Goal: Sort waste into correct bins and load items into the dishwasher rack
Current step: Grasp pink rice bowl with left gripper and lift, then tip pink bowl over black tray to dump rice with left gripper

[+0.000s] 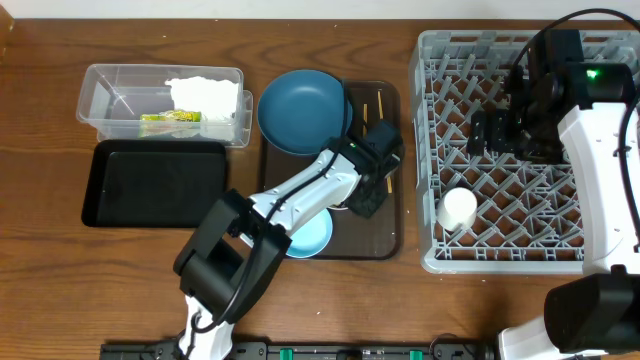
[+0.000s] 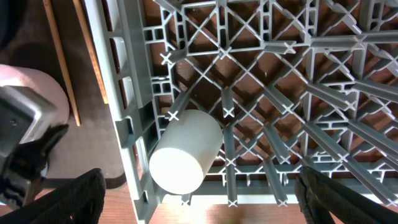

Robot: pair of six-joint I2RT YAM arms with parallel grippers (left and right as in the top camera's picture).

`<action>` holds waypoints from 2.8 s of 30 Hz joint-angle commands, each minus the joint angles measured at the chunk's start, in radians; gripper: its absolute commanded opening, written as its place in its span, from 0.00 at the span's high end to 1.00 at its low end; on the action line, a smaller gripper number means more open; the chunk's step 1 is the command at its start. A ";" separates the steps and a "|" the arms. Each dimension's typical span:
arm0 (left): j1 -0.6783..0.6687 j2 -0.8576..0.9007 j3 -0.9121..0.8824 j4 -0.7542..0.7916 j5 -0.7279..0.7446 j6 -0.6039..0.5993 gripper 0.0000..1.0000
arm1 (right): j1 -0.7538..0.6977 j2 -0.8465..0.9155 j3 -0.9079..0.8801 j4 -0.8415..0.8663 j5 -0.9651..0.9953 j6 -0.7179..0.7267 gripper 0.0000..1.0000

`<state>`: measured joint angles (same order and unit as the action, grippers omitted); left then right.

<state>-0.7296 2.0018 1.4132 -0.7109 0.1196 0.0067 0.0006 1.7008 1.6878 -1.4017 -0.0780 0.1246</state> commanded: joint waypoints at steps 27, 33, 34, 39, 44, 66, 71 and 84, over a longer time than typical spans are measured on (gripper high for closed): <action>0.436 -0.435 0.020 -0.224 0.210 -0.196 0.94 | -0.008 -0.006 0.013 -0.005 -0.002 -0.010 0.05; 0.721 -0.433 -0.006 -0.307 0.430 -0.054 0.94 | 0.001 -0.006 0.013 -0.004 -0.002 -0.009 0.05; 0.764 -0.433 -0.015 -0.312 0.468 -0.032 0.94 | 0.003 -0.006 0.013 -0.003 -0.002 -0.006 0.04; 0.981 -0.432 -0.065 -0.315 0.647 0.062 0.94 | 0.006 -0.006 0.013 -0.003 -0.002 -0.006 0.05; 1.154 -0.401 -0.119 -0.310 0.966 0.170 0.94 | 0.006 -0.006 0.013 0.003 -0.002 -0.006 0.04; 1.444 -0.113 -0.166 -0.250 1.453 0.134 0.94 | 0.006 -0.006 0.013 0.010 -0.002 -0.006 0.04; 1.462 -0.113 -0.166 -0.253 1.453 0.059 0.94 | 0.006 -0.006 0.013 0.010 -0.002 -0.006 0.04; 1.461 -0.113 -0.166 -0.253 1.453 -0.105 0.93 | 0.006 -0.006 0.013 0.010 -0.002 -0.006 0.04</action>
<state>0.7300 1.8839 1.2495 -0.9615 1.5440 -0.0540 0.0010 1.7008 1.6878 -1.3933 -0.0780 0.1249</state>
